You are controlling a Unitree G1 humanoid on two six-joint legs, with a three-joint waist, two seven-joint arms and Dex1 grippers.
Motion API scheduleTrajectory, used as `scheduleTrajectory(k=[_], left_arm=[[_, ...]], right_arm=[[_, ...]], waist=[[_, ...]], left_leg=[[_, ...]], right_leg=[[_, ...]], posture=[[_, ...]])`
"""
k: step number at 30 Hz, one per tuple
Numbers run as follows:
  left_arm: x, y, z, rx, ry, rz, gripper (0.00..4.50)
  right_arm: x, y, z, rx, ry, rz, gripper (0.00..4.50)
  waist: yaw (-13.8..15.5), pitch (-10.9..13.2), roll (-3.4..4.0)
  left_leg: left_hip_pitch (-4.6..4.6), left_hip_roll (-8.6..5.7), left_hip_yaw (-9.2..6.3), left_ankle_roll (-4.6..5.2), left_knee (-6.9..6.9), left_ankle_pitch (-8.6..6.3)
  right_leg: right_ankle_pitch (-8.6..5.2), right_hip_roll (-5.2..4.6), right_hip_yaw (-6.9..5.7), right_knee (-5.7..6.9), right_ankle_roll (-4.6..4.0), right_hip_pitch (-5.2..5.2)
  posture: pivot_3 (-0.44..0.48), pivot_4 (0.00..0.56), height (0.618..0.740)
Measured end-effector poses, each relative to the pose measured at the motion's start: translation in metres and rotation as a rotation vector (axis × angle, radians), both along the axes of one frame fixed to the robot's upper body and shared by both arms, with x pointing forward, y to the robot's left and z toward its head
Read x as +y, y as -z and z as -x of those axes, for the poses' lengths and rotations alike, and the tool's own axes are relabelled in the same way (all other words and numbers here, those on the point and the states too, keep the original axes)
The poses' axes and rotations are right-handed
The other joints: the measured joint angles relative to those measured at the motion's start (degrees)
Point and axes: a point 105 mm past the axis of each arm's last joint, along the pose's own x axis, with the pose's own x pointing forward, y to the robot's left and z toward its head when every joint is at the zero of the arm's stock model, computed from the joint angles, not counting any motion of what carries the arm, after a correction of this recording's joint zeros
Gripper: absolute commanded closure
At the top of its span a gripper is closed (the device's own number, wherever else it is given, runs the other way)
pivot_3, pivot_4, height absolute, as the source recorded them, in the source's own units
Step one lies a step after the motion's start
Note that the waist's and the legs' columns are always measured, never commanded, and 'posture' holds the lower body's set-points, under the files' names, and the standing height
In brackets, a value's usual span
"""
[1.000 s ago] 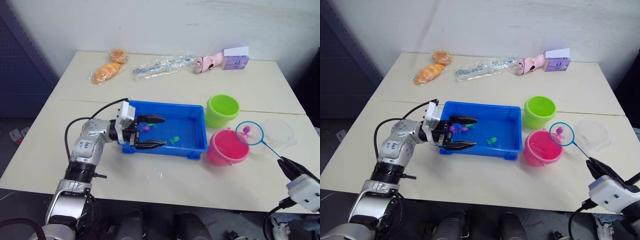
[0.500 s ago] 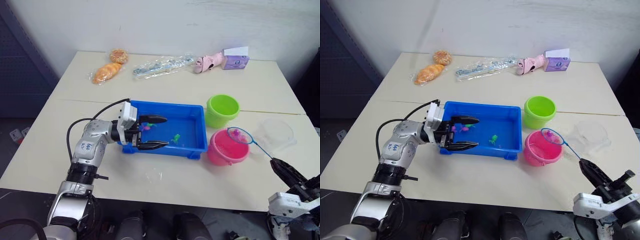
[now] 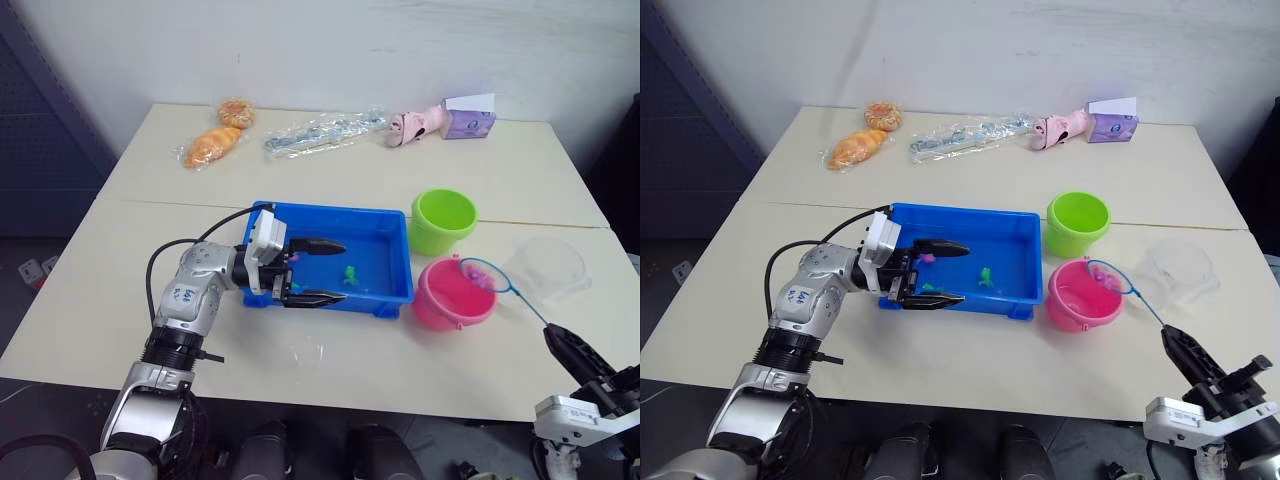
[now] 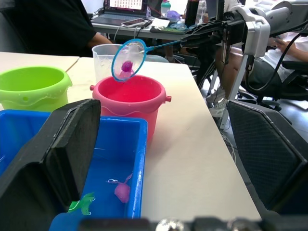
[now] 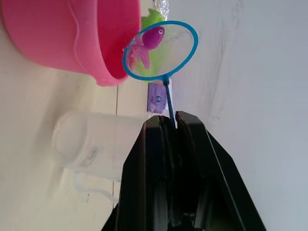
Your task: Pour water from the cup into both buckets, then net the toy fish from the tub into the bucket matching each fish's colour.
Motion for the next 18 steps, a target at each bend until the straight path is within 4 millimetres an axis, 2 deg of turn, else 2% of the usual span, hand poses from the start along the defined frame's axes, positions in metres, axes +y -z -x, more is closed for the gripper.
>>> scheduleTrajectory(k=[3,9,12,17,18], left_arm=[[0.001,0.001,0.001,-0.002,0.007,-0.006,0.03],[0.002,0.001,0.0,-0.003,0.002,-0.008,0.03],[0.01,0.002,-0.002,-0.003,-0.028,-0.025,0.03],[0.042,-0.001,-0.011,-0.014,-0.152,-0.013,0.03],[0.057,-0.001,-0.015,-0.018,-0.205,-0.015,0.03]], right_arm=[[-0.002,0.003,0.002,0.011,0.02,-0.007,4.5],[0.001,-0.006,0.001,-0.029,0.021,-0.05,4.5],[0.0,-0.013,0.0,-0.015,0.034,-0.238,4.5],[0.015,-0.049,-0.013,0.052,-0.084,-0.573,4.5],[0.025,-0.061,-0.019,0.104,-0.149,-0.687,4.5]], waist=[[0.1,0.0,0.0],[0.1,0.0,0.0],[-0.1,0.0,0.0],[-0.8,0.0,0.0],[-1.0,0.0,0.0]], left_leg=[[0.05,0.01,-0.01,-0.01,-0.03,0.01],[0.07,0.01,-0.01,-0.01,-0.03,0.01],[0.11,0.03,0.01,0.0,-0.05,0.01],[0.32,0.09,0.0,0.05,-0.14,0.0],[0.39,0.1,-0.01,0.07,-0.16,-0.01]], right_leg=[[-0.01,0.0,0.0,0.03,-0.02,0.02],[-0.01,0.0,0.01,0.06,-0.02,0.03],[-0.01,0.0,0.03,0.05,-0.02,0.05],[-0.01,-0.02,0.02,0.08,-0.02,0.25],[-0.01,-0.02,0.01,0.08,-0.02,0.3]], posture=[[0.0,0.15,0.74],[0.0,0.15,0.74],[0.0,0.15,0.74],[0.0,0.15,0.74],[0.0,0.15,0.74]])
